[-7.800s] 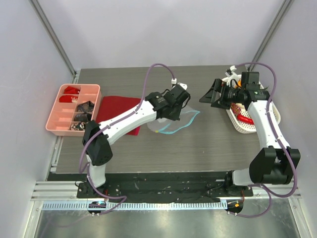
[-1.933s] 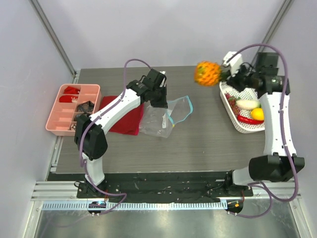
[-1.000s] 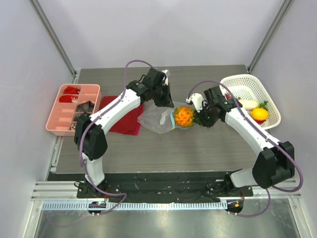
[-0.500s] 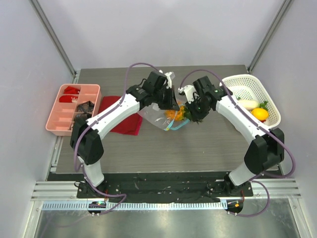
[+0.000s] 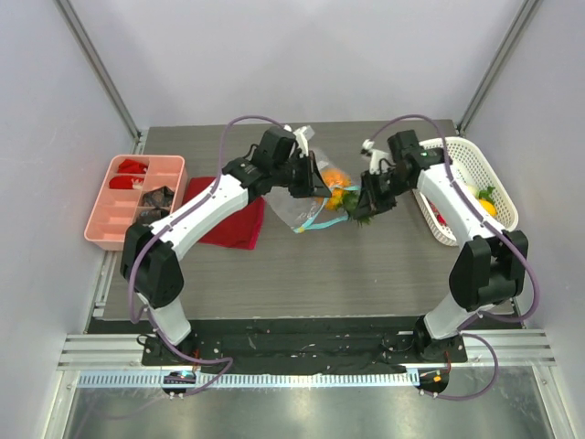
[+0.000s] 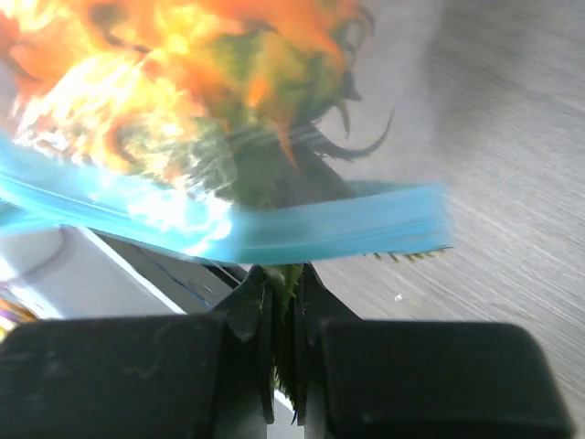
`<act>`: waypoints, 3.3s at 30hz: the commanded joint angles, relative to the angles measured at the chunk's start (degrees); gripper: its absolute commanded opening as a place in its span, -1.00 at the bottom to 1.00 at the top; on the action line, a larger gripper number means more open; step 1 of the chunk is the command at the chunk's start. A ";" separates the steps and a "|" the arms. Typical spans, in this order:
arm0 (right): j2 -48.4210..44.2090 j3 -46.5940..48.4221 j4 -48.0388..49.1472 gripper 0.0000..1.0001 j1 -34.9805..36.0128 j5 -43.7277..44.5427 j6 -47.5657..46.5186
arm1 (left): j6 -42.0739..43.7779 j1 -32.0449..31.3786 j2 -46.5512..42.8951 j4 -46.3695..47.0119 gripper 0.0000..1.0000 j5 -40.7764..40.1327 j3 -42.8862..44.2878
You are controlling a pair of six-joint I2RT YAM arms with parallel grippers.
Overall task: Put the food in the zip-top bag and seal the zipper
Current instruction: Place the fake fruit in the zipper food storage bag, then adjust the zipper food storage bag at the center of the board.
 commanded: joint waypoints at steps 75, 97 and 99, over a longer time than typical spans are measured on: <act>-20.73 0.51 -1.70 0.75 -6.90 -4.38 -9.89 | -40.42 4.84 1.52 36.62 -0.99 22.11 -15.17; -9.04 -1.86 14.37 0.46 -7.78 -12.28 10.56 | 17.16 -1.66 -7.19 -19.76 -0.99 -8.37 5.57; -9.30 -2.04 16.04 0.53 -7.61 -13.35 11.63 | 20.85 -2.89 -7.28 -21.87 -1.00 -9.71 6.10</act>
